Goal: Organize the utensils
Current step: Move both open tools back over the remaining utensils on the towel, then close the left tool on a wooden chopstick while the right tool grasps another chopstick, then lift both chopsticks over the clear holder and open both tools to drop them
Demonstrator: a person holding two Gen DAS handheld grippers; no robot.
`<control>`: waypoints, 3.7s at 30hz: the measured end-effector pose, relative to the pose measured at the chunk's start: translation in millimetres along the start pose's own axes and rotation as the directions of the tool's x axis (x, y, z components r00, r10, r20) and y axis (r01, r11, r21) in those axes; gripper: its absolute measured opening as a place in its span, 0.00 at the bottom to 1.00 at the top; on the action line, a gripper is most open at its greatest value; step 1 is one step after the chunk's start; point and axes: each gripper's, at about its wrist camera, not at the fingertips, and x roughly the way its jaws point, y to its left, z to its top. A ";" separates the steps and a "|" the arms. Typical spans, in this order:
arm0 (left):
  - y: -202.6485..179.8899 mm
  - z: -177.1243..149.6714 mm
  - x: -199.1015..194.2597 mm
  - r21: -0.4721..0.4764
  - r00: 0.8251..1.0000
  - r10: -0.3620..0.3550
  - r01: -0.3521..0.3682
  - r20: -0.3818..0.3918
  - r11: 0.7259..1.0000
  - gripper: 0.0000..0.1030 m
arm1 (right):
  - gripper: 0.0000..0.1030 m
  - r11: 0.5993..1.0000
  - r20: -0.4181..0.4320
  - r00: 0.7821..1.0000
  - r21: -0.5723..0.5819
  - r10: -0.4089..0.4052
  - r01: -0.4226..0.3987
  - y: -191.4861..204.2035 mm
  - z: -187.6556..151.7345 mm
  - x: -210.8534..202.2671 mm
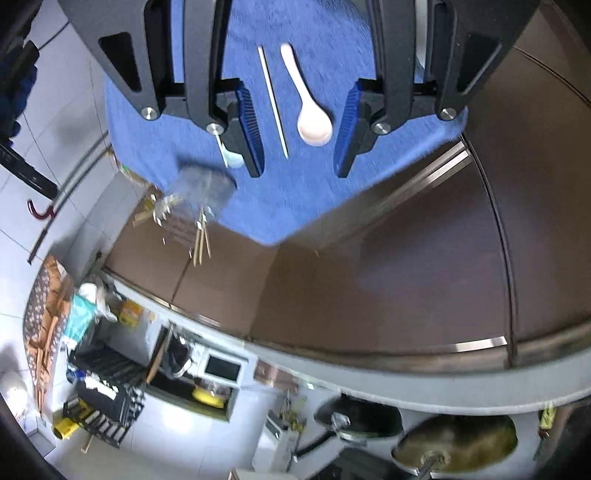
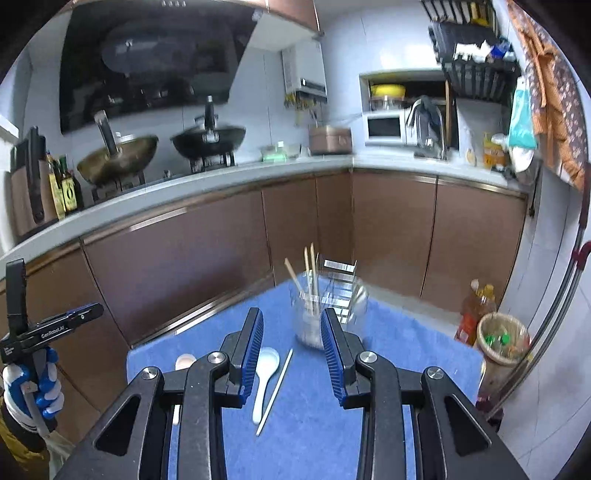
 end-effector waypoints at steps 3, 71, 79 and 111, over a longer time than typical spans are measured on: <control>-1.8 -13.4 16.4 0.011 0.997 -0.022 0.023 -0.069 1.000 0.36 | 0.29 1.000 -0.077 0.997 0.002 0.010 -0.010 2.4 -10.6 21.8; -45.7 -29.6 275.8 -0.091 0.826 0.000 -0.062 -0.564 0.994 0.04 | 0.06 0.990 -0.667 0.744 -0.073 0.039 -0.118 -1.0 -83.4 274.6; -62.3 -18.7 206.2 -0.068 0.927 -0.057 0.034 -0.370 0.997 0.04 | 0.06 0.987 -0.554 0.827 -0.048 0.102 -0.154 -12.4 -70.7 203.2; -186.6 185.2 194.9 -0.022 0.937 -0.222 0.236 0.269 0.972 0.04 | 0.06 0.975 0.348 0.925 0.097 0.153 -0.198 -116.3 119.0 153.2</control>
